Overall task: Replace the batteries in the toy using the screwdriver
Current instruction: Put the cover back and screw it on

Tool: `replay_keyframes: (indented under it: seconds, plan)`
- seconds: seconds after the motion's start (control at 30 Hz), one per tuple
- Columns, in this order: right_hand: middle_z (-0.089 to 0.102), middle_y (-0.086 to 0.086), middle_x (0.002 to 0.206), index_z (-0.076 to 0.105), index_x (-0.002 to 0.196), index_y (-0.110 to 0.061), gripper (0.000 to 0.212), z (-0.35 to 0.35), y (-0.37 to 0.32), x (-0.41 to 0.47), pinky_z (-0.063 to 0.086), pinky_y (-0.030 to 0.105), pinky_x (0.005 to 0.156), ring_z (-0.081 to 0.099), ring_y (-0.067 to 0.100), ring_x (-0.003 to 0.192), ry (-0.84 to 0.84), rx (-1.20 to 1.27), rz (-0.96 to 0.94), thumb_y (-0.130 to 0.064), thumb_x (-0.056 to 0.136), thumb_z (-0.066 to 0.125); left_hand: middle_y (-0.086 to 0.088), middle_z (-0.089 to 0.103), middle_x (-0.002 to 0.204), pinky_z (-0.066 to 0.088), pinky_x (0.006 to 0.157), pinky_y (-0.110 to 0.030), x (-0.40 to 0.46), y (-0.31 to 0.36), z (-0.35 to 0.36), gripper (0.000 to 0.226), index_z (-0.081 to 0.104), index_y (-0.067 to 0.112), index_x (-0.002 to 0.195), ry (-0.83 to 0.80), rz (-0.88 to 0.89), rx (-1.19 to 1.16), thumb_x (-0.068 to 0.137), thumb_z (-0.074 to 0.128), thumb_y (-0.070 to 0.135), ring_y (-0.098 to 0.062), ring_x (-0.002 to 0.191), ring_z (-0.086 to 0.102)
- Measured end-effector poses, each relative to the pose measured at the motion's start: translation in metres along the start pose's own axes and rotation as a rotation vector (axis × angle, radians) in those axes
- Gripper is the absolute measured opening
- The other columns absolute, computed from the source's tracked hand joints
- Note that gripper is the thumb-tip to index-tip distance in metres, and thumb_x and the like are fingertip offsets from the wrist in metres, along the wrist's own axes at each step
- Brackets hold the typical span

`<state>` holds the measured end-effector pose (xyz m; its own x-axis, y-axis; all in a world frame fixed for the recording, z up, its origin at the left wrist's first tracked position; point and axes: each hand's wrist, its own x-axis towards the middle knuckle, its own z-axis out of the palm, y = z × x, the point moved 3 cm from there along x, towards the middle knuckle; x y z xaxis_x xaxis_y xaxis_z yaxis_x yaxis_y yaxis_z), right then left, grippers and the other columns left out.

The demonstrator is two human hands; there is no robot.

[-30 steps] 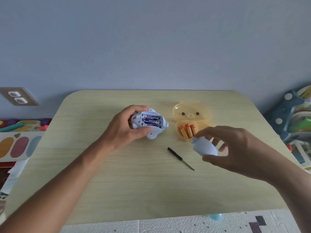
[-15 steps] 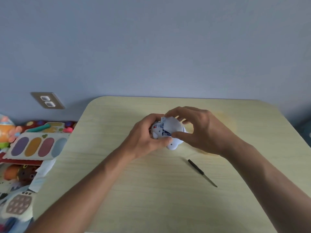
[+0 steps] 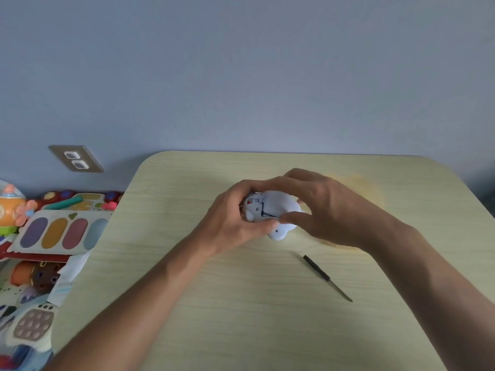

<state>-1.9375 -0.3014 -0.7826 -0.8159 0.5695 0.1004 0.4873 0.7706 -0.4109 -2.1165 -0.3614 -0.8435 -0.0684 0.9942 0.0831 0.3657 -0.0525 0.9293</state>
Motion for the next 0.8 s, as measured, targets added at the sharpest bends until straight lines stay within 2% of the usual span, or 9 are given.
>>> replay_keyframes:
  seconds: [0.1, 0.33, 0.47, 0.57, 0.63, 0.7, 0.8]
  plan:
    - [0.051, -0.013, 0.119, 0.04, 0.133, -0.059, 0.054, 0.001, -0.004, 0.002, 0.053, 0.034, 0.08, 0.053, 0.012, 0.1, -0.057, -0.06, -0.009, -0.031, 0.093, 0.063, 0.009, 0.073, 0.111, 0.062, 0.08, -0.031, 0.0, 0.0, 0.0, 0.057, 0.065, 0.028, 0.122, -0.005, -0.004, -0.014, 0.069, 0.085, 0.032, -0.01, 0.1, 0.074]
    - [0.055, -0.012, 0.109, 0.05, 0.124, -0.059, 0.044, -0.004, -0.007, 0.003, 0.053, 0.034, 0.073, 0.058, 0.015, 0.087, -0.065, -0.026, 0.02, -0.032, 0.092, 0.064, 0.015, 0.074, 0.106, 0.057, 0.074, -0.02, 0.001, 0.003, 0.0, 0.048, 0.065, 0.035, 0.114, -0.004, 0.013, -0.008, 0.071, 0.085, 0.025, -0.004, 0.095, 0.073]
    - [0.056, -0.011, 0.111, 0.053, 0.128, -0.059, 0.047, -0.003, -0.007, 0.002, 0.051, 0.031, 0.071, 0.056, 0.012, 0.084, -0.035, -0.028, 0.01, -0.032, 0.091, 0.067, 0.011, 0.072, 0.12, 0.061, 0.083, -0.027, 0.001, 0.003, 0.0, 0.061, 0.065, 0.028, 0.127, -0.015, 0.027, -0.023, 0.069, 0.084, 0.036, -0.007, 0.106, 0.073]
    - [0.055, -0.012, 0.111, 0.053, 0.13, -0.057, 0.047, -0.002, -0.008, -0.001, 0.051, 0.03, 0.069, 0.055, 0.011, 0.086, -0.011, -0.045, 0.005, -0.033, 0.092, 0.065, 0.011, 0.071, 0.126, 0.062, 0.089, -0.032, 0.001, 0.002, -0.001, 0.063, 0.064, 0.028, 0.131, -0.022, 0.033, -0.046, 0.071, 0.084, 0.034, -0.008, 0.111, 0.072]
    - [0.059, -0.011, 0.112, 0.056, 0.131, -0.05, 0.046, -0.001, -0.006, -0.002, 0.053, 0.033, 0.072, 0.059, 0.013, 0.088, 0.019, -0.019, 0.005, -0.032, 0.091, 0.066, 0.009, 0.071, 0.125, 0.063, 0.09, -0.038, 0.002, 0.001, -0.001, 0.064, 0.064, 0.028, 0.131, -0.021, 0.017, -0.058, 0.07, 0.085, 0.031, -0.011, 0.11, 0.072]
    - [0.065, -0.009, 0.114, 0.06, 0.132, -0.035, 0.046, 0.0, -0.002, -0.009, 0.055, 0.037, 0.076, 0.064, 0.015, 0.09, 0.071, 0.021, 0.013, -0.028, 0.087, 0.072, 0.007, 0.071, 0.123, 0.063, 0.091, -0.042, 0.003, -0.001, 0.0, 0.066, 0.064, 0.029, 0.13, -0.022, 0.002, -0.073, 0.069, 0.087, 0.032, -0.013, 0.109, 0.073]
    - [0.067, -0.005, 0.125, 0.067, 0.126, -0.023, 0.044, 0.005, -0.001, -0.025, 0.058, 0.037, 0.079, 0.069, 0.019, 0.103, 0.173, -0.019, -0.008, -0.026, 0.084, 0.077, 0.008, 0.071, 0.124, 0.063, 0.09, -0.042, 0.003, -0.001, -0.001, 0.062, 0.066, 0.029, 0.128, -0.025, 0.002, -0.087, 0.07, 0.088, 0.026, -0.016, 0.108, 0.073]
